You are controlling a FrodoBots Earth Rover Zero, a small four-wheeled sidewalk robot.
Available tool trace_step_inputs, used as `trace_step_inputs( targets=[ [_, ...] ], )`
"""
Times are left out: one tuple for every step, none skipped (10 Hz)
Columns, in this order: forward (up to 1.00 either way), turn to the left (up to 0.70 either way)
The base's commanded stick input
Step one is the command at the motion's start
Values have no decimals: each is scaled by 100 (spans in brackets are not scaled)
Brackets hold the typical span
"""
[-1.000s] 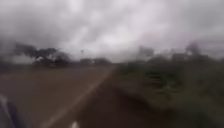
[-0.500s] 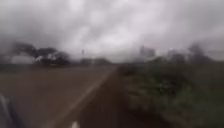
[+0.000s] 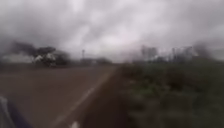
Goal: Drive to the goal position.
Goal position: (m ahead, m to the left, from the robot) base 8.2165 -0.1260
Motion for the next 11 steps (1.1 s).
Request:
trace_step_inputs(
  targets=[
    [70,0],
    [70,0],
    [70,-20],
    [70,-35],
    [70,-31],
    [70,-1],
    [70,0],
    [70,0],
    [70,0],
    [70,0],
    [70,0]
  ],
)
